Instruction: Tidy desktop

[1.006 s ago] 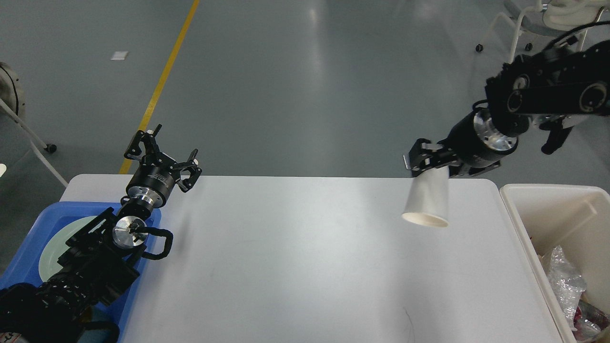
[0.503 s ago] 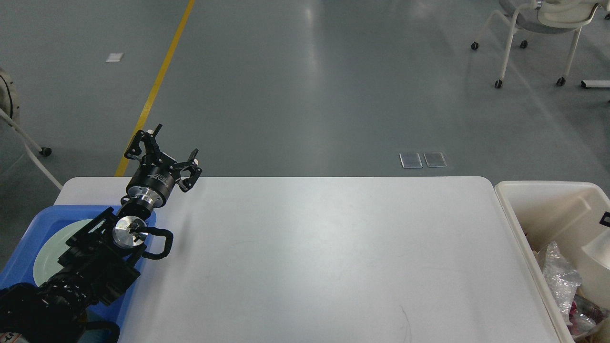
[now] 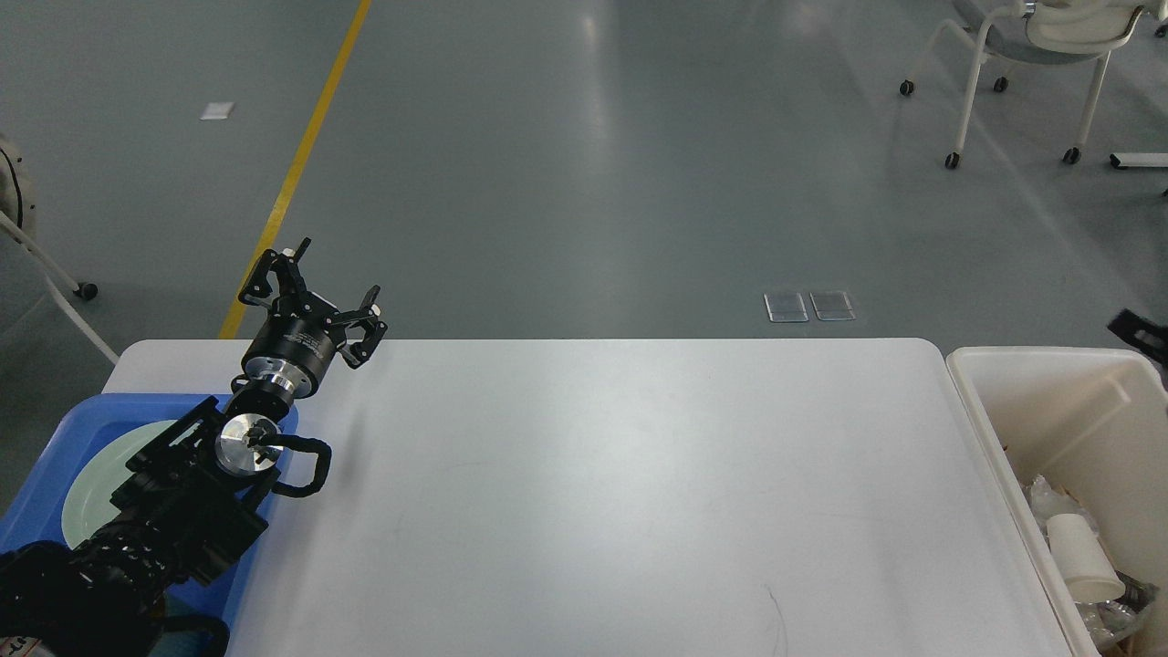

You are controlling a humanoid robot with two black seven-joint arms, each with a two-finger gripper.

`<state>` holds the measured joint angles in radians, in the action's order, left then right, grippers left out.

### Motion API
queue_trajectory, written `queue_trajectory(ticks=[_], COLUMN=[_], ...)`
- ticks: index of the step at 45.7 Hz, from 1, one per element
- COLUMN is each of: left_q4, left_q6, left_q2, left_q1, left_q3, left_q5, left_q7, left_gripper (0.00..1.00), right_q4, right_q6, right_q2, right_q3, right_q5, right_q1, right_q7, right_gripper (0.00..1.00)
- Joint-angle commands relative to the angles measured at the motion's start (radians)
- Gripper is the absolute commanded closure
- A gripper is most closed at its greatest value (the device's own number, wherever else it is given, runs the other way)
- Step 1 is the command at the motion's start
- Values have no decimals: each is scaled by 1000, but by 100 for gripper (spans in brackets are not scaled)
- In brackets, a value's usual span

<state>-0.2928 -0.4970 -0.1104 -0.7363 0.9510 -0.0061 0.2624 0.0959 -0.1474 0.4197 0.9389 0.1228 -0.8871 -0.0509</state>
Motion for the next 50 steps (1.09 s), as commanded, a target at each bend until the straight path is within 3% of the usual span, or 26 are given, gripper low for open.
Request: queue_trajectory(ticks=[1,6,11,17,22,27,34,41,50], left_q4=[0,-3,0,-3,-3,0,0,-3,0], left_q6=[0,0,0,0,0,0,0,0,0], left_q2=[0,0,0,0,0,0,0,0,0], left_q1=[0,0,0,0,0,0,0,0,0], left_q3=[0,0,0,0,0,0,0,0,2], left_q5=[0,0,0,0,0,0,0,0,0], left_q7=[-2,0,0,-2,-2,0,0,0,-2], left_gripper=[2,2,2,2,2,2,2,2,2], right_q4=[-10,-141,-475,-965,-1160,-1107,-898,-667,-490], right_q6=[-132,-282,-394,-393,-283,-62,97,192,264], right_q2=[-90,-119,-102,-22,-10,-13,-58,-188,-251], right_q3=[6,3,8,-6,-133,-366,-737,-1159,-1414], right_q5=[-2,-2,-18,-40,-17,53,97,92,97], right_q1=[-203,-398,-602,-848,-885,-730,-436,-205,-66], right_q7=[-13,-29,-29,-24,-29,-30,-43,-164,-331], right_gripper=[0,0,0,0,0,0,0,0,0])
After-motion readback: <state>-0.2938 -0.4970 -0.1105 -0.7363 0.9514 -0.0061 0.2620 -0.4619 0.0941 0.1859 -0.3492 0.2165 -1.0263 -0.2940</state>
